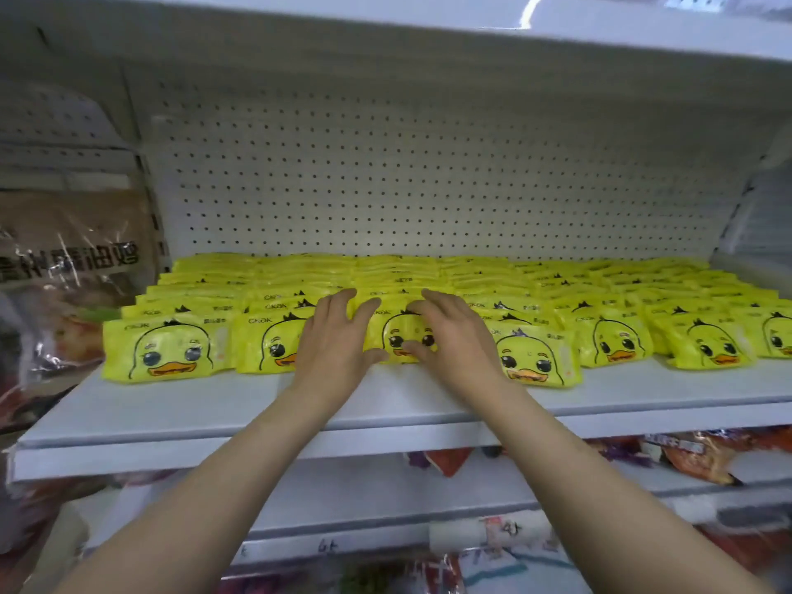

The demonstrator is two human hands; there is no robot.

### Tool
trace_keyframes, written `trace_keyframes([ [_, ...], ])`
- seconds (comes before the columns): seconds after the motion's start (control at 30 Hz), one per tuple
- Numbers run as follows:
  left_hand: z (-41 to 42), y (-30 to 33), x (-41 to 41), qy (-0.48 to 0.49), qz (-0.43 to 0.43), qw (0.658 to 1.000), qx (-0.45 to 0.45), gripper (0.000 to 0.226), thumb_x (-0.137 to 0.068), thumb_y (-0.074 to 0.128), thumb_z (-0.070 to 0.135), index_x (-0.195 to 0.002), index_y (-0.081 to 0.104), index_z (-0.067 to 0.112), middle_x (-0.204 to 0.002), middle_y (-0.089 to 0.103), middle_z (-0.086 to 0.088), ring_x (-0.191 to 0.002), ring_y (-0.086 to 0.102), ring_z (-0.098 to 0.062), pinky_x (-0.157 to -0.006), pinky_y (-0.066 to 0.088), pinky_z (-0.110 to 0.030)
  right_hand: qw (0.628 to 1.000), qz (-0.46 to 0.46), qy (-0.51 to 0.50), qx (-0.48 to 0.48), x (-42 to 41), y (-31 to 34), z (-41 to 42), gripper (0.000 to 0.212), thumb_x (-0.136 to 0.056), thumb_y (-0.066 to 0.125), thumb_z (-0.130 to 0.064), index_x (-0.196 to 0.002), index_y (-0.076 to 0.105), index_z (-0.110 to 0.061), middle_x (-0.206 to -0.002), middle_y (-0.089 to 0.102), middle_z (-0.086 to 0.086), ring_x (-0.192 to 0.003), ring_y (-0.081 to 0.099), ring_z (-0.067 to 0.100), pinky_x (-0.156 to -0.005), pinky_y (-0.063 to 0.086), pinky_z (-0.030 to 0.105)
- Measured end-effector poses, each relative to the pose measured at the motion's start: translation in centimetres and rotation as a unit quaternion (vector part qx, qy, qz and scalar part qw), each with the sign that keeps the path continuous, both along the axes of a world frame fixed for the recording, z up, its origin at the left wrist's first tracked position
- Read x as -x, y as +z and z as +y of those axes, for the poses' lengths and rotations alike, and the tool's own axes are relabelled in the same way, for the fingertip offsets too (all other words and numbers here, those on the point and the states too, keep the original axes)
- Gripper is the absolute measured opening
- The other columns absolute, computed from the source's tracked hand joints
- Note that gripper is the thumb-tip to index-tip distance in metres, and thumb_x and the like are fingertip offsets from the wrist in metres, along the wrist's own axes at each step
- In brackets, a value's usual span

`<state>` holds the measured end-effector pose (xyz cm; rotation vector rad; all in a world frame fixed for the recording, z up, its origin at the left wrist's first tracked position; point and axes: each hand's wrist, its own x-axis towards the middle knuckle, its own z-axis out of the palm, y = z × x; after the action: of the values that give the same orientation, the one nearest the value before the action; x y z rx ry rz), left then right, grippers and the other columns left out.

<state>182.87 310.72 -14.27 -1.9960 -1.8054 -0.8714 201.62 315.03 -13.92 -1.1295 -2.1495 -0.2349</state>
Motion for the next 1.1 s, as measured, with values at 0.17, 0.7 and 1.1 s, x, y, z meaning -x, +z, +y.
trace_keyframes([
  [0.17,1.8,-0.3,-9.1,-0.143,0.004,0.989,0.047,0.075,-0.075,0.076,0.048,-0.141,0.046,0.031,-0.148,0.038,-0.007,-0.136,0.03,-0.028,-0.106,0.037,-0.047,0.996,0.004,-0.071,0.044,-10.6,0.0,-0.1,0.055,-0.077,0.079,-0.038,-0.127,0.062,-0.02,-0.14,0.054,0.007,-0.13,0.046,0.029,-0.104,0.043,0.042],
  [0.7,5.3,-1.1,-15.9,-0.115,0.033,0.99,0.08,0.084,-0.071,0.078,0.049,-0.145,0.039,0.035,-0.151,0.037,-0.001,-0.139,0.029,-0.023,-0.111,0.027,-0.038,0.984,-0.063,0.08,0.149,-19.1,0.3,5.0,0.069,-0.069,0.085,-0.034,-0.132,0.055,-0.031,-0.154,0.038,-0.007,-0.142,0.027,0.012,-0.108,0.026,0.024],
  [1.1,7.0,-0.9,-17.8,-0.003,0.06,0.998,0.013,0.093,-0.058,0.087,0.036,-0.141,0.048,0.022,-0.13,0.053,-0.011,-0.121,0.048,-0.032,-0.093,0.046,-0.044,0.992,-0.091,0.083,0.029,-17.8,-1.0,9.1,0.069,-0.066,0.084,-0.034,-0.128,0.054,-0.026,-0.146,0.047,0.001,-0.136,0.04,0.024,-0.112,0.03,0.037],
])
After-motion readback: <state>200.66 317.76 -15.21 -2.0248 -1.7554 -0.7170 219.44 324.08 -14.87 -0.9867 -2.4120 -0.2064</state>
